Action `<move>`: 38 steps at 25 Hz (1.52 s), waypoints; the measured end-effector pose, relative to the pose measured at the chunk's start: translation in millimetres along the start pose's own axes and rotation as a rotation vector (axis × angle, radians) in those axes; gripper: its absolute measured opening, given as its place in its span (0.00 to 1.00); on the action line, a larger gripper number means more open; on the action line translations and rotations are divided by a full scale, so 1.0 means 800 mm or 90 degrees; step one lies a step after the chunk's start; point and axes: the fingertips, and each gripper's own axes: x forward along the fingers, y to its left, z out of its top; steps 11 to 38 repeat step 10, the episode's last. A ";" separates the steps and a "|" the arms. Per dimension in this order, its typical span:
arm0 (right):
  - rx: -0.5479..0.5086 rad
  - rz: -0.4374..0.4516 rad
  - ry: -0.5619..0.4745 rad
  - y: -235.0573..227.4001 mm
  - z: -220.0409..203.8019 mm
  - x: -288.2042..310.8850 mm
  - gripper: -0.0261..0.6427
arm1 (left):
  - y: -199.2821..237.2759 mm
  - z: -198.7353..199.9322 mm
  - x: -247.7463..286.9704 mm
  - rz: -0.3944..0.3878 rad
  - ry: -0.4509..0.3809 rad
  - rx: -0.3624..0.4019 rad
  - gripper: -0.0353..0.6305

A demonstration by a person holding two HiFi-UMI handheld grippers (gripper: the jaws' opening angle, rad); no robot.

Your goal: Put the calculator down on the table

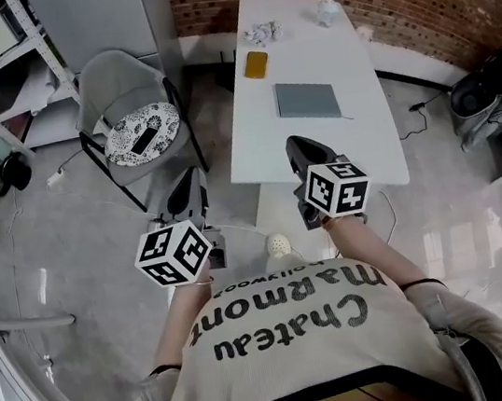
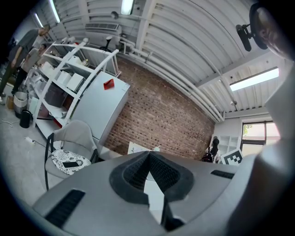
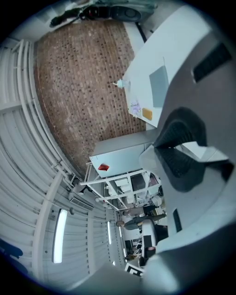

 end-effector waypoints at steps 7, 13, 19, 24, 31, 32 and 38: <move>-0.001 -0.004 -0.004 -0.005 0.010 -0.021 0.04 | -0.018 0.004 -0.005 -0.003 -0.001 -0.004 0.06; 0.001 -0.003 -0.010 -0.015 0.017 -0.024 0.04 | -0.029 0.006 0.003 -0.007 -0.007 -0.001 0.06; 0.001 -0.003 -0.010 -0.015 0.017 -0.024 0.04 | -0.029 0.006 0.003 -0.007 -0.007 -0.001 0.06; 0.001 -0.003 -0.010 -0.015 0.017 -0.024 0.04 | -0.029 0.006 0.003 -0.007 -0.007 -0.001 0.06; 0.001 -0.003 -0.010 -0.015 0.017 -0.024 0.04 | -0.029 0.006 0.003 -0.007 -0.007 -0.001 0.06; 0.001 -0.003 -0.010 -0.015 0.017 -0.024 0.04 | -0.029 0.006 0.003 -0.007 -0.007 -0.001 0.06; 0.001 -0.003 -0.010 -0.015 0.017 -0.024 0.04 | -0.029 0.006 0.003 -0.007 -0.007 -0.001 0.06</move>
